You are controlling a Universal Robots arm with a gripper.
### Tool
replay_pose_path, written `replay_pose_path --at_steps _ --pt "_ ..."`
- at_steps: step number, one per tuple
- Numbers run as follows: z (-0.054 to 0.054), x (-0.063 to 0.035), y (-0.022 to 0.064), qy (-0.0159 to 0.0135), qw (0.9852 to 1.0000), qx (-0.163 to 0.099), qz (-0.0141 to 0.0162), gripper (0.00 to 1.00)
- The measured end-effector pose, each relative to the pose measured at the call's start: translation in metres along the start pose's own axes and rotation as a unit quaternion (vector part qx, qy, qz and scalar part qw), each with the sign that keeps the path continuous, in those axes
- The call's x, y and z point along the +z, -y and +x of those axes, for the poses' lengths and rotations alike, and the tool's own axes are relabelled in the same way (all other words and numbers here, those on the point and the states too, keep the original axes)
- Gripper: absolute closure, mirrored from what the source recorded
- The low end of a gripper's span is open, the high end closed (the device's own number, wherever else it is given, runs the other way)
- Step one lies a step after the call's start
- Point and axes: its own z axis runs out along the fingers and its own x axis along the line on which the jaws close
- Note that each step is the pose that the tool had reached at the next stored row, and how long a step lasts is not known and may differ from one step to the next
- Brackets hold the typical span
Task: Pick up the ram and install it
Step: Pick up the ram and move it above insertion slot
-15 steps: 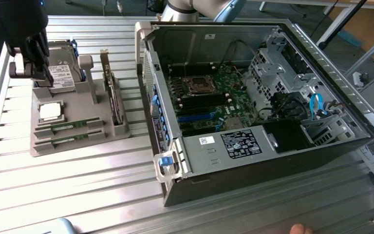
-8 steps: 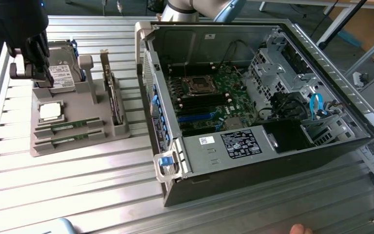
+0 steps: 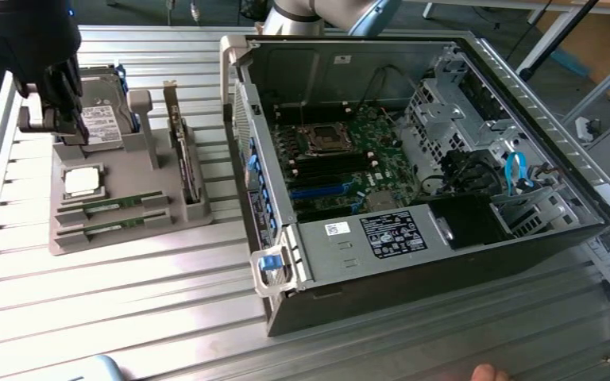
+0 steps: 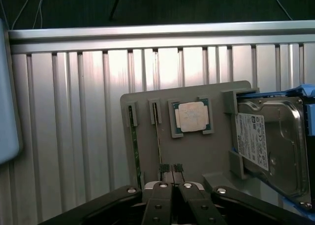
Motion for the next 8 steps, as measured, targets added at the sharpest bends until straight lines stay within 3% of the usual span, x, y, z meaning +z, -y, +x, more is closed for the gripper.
replay_pose_path --at_steps 8 --pt "0.0001 0.0048 0.0001 -0.0001 1.0 0.0 -0.0002 0.89"
